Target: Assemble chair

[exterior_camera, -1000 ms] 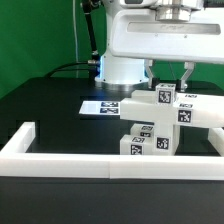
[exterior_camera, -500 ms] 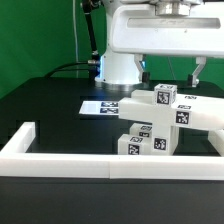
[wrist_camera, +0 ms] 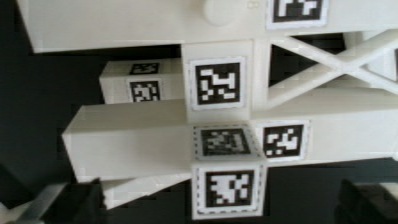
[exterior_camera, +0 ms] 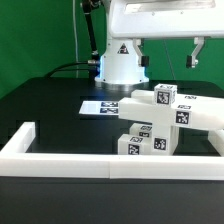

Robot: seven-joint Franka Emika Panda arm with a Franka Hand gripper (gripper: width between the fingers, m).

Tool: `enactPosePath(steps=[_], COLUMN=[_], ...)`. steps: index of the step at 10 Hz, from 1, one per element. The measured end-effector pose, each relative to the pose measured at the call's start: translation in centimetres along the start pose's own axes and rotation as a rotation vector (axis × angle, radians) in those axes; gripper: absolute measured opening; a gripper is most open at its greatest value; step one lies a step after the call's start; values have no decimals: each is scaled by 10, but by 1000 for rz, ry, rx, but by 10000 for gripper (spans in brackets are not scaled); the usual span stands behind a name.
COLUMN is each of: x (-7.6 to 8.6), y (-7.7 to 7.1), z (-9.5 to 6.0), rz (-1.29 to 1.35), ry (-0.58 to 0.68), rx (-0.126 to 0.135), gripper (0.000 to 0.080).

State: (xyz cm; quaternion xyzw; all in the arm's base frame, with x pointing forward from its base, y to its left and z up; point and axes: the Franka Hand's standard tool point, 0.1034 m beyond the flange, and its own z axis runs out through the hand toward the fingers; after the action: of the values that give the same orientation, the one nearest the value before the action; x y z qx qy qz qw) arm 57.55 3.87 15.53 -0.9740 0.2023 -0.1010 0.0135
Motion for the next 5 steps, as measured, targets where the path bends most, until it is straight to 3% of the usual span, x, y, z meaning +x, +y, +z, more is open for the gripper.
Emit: enactPosePath(steps=[3,4,5], x=[-2,-23,-34], y=[0,3,9], z=[0,-5,-9], rz=[4,59,89], ry=[-3,-38,-72], rx=[3,40,62], gripper=[649,649,649])
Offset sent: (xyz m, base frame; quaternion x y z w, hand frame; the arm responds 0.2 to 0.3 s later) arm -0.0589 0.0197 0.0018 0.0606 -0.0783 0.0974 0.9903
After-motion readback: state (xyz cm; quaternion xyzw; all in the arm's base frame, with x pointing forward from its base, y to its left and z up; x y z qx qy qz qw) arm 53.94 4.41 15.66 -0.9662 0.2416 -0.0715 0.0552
